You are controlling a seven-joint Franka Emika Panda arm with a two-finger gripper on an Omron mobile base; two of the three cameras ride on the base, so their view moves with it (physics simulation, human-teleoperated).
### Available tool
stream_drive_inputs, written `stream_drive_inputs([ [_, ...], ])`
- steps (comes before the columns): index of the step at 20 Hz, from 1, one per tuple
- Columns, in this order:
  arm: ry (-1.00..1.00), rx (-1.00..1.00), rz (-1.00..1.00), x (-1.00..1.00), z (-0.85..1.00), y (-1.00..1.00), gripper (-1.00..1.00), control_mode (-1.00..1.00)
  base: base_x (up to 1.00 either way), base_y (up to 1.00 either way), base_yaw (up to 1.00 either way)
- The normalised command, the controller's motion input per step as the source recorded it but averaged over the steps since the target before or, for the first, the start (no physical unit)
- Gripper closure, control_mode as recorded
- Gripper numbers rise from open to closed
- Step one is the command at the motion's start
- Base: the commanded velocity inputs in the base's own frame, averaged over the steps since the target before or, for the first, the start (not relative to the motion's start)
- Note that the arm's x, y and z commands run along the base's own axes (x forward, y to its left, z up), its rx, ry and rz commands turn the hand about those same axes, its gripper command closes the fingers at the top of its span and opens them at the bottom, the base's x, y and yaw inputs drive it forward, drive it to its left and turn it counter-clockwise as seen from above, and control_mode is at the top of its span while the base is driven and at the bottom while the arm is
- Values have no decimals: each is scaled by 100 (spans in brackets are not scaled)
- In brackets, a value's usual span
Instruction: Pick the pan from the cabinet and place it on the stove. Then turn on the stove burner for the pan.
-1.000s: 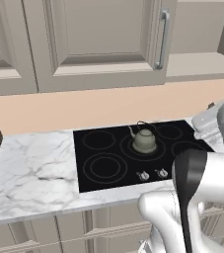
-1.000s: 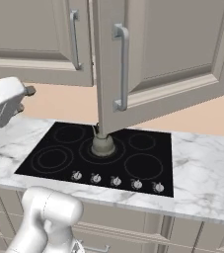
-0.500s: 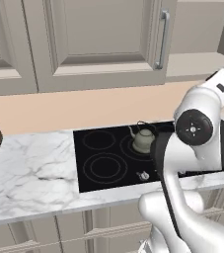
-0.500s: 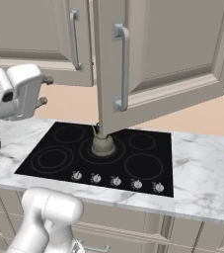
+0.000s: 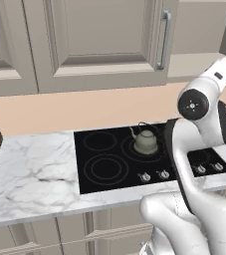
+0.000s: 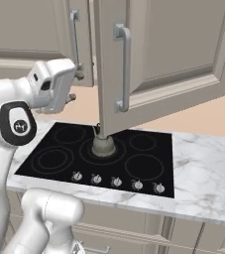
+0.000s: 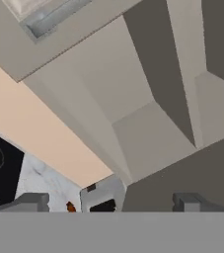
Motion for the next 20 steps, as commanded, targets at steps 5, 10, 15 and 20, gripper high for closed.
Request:
stream_drive_inputs([
  [5, 13, -1, -8, 43, -2, -55, -100, -100, 0, 0, 0],
  [10, 13, 0, -13, 17, -7, -63, -100, -100, 0, 0, 0],
  [15, 11, 0, -17, 0, -12, -66, -100, -100, 0, 0, 0],
  [20, 4, 0, -19, -24, -16, -73, -100, -100, 0, 0, 0],
])
